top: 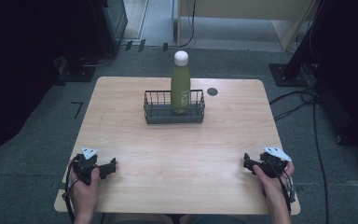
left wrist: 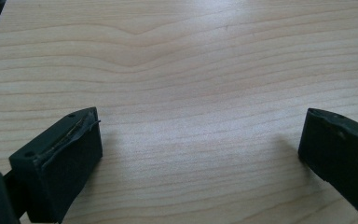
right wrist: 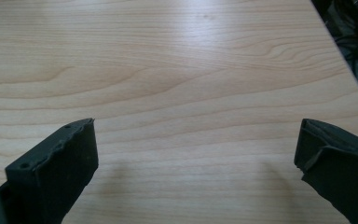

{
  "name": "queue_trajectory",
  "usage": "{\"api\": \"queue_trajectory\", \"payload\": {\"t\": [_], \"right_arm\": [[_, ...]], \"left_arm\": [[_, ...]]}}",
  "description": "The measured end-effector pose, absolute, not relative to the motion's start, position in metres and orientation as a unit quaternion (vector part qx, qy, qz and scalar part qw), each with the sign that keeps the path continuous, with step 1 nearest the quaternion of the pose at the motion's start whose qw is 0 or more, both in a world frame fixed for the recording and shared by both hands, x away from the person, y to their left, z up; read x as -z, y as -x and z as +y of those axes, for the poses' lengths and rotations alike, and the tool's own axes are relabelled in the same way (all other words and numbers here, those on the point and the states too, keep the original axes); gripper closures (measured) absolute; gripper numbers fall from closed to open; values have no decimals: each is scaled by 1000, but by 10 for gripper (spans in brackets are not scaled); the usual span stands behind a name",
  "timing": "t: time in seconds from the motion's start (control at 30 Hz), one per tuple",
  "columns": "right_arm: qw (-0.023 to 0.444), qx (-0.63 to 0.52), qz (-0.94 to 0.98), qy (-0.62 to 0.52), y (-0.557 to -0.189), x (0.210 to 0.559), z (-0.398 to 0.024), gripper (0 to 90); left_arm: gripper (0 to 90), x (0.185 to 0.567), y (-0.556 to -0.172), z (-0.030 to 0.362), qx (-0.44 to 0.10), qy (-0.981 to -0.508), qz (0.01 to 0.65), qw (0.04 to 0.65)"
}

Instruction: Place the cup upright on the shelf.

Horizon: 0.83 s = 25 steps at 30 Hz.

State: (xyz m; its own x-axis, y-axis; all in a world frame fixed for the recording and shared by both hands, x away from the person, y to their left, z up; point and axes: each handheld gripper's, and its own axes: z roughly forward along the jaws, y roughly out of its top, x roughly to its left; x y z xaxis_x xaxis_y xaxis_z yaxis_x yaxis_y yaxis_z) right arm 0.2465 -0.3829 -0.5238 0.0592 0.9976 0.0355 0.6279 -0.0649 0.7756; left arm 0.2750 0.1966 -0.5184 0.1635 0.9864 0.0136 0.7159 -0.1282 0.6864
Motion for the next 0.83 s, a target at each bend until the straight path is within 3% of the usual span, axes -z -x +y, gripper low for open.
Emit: {"api": "queue_trajectory", "payload": {"t": [0.23,0.83], "right_arm": [[274,-274,624,-679,-241,527,-398,0],[281,-266,608,-694,-230,528,-403,0]], "left_arm": [[0,519,-275,197,-244,-710,599,278],[0,519,-275,197,-244,-710,599,278]]}}
